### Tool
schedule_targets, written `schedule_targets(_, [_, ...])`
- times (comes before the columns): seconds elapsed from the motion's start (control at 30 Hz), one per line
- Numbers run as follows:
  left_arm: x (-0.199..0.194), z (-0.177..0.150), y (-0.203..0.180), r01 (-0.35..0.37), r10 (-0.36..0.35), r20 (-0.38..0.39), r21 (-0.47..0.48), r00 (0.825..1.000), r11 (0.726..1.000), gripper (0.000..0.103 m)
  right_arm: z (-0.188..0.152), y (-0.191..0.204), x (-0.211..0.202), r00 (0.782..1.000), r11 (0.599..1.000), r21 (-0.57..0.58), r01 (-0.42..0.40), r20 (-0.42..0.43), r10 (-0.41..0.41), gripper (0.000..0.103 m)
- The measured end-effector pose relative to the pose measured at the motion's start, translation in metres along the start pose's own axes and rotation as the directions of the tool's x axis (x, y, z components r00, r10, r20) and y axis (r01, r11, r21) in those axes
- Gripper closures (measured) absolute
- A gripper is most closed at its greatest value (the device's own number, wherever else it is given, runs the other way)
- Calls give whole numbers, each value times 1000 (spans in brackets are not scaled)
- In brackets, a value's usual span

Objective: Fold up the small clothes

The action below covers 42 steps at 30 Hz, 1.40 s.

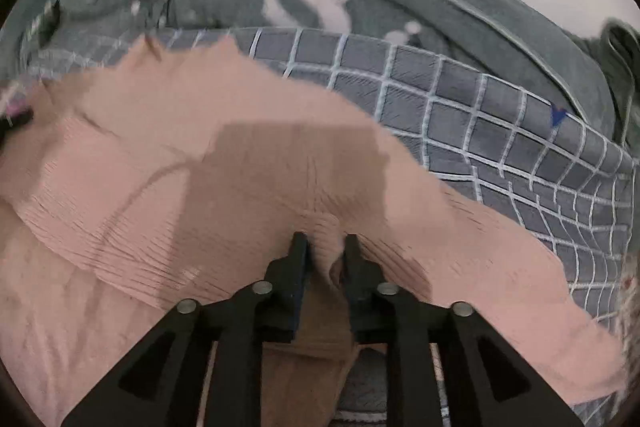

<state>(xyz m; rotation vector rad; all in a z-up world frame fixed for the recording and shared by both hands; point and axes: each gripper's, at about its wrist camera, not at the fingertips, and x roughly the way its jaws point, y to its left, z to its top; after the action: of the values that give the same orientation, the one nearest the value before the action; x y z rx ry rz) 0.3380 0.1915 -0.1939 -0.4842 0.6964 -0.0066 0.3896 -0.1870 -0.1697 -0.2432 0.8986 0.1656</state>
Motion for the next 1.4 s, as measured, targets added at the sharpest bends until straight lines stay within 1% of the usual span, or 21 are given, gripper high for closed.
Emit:
schedule_targets(0.03, [-1, 1, -1, -8, 8, 5, 6, 1000, 1000, 55, -1, -4, -8, 1000, 1000, 8, 10, 7, -10, 62])
schedule_targets(0.07, [-3, 0, -3, -13, 13, 15, 21, 1000, 1000, 48, -5, -10, -24, 999, 1000, 15, 19, 41, -19, 50])
schedule_targets(0.1, [-5, 1, -4, -9, 8, 24, 34, 1000, 999, 42, -10, -16, -36, 997, 999, 23, 27, 74, -29, 44])
schedule_targets(0.13, [-7, 0, -9, -6, 3, 39, 59, 999, 998, 41, -19, -26, -54, 992, 998, 40, 47, 116, -52, 43])
schedule_targets(0.2, [-10, -2, -15, -16, 11, 51, 94, 999, 995, 38, -36, -48, -74, 984, 993, 80, 84, 150, -95, 36])
schedule_targets(0.27, [-9, -2, -19, -23, 17, 51, 120, 999, 992, 36, -61, -84, -95, 975, 979, 158, 130, 160, -155, 36])
schedule_targets(0.33, [-7, -2, -20, -38, 33, 43, 128, 999, 991, 35, -89, -124, -112, 964, 948, 260, 181, 146, -224, 36])
schedule_targets(0.4, [-4, -1, -21, -65, 61, 28, 132, 998, 989, 35, -114, -159, -124, 955, 915, 346, 209, 129, -267, 36])
schedule_targets(0.47, [-2, -2, -25, -100, 97, 30, 143, 995, 985, 35, -141, -196, -132, 953, 872, 436, 223, 91, -289, 36])
schedule_targets(0.53, [-3, -5, -29, -128, 123, 42, 163, 992, 978, 35, -159, -218, -128, 954, 841, 490, 229, 59, -293, 36])
schedule_targets(0.63, [-2, -5, -31, -149, 144, 42, 175, 989, 973, 35, -178, -241, -113, 966, 815, 541, 209, 13, -257, 46])
schedule_targets(0.7, [0, -5, -30, -150, 147, 30, 173, 989, 973, 35, -186, -251, -105, 978, 792, 587, 166, 7, -210, 52])
schedule_targets(0.73, [2, -5, -29, -149, 147, 23, 172, 989, 974, 35, -187, -256, -102, 980, 781, 606, 151, 10, -198, 53])
schedule_targets(0.83, [4, -5, -28, -145, 146, 10, 170, 989, 975, 35, -183, -262, -97, 980, 766, 627, 145, 16, -199, 53])
schedule_targets(1.0, [6, -5, -27, -139, 141, -1, 166, 990, 976, 35, -185, -284, -87, 982, 712, 691, 129, 9, -187, 57])
schedule_targets(1.07, [7, -5, -28, -133, 136, -8, 168, 991, 977, 35, -182, -288, -84, 981, 708, 693, 135, 4, -192, 59])
schedule_targets(1.13, [8, -5, -28, -127, 131, -12, 170, 991, 977, 35, -181, -288, -83, 978, 708, 689, 155, -7, -207, 66])
schedule_targets(1.2, [8, -5, -29, -124, 128, -11, 169, 992, 978, 35, -179, -286, -82, 976, 718, 677, 164, -7, -216, 89])
schedule_targets(1.27, [7, -5, -28, -123, 126, -8, 168, 992, 978, 35, -176, -279, -84, 971, 739, 651, 173, 11, -237, 97])
schedule_targets(1.33, [6, -5, -29, -123, 126, -7, 169, 992, 978, 35, -171, -274, -89, 961, 755, 624, 202, 21, -275, 97])
schedule_targets(1.4, [5, -4, -28, -118, 120, -4, 167, 993, 979, 35, -161, -263, -101, 937, 766, 585, 265, 32, -348, 97])
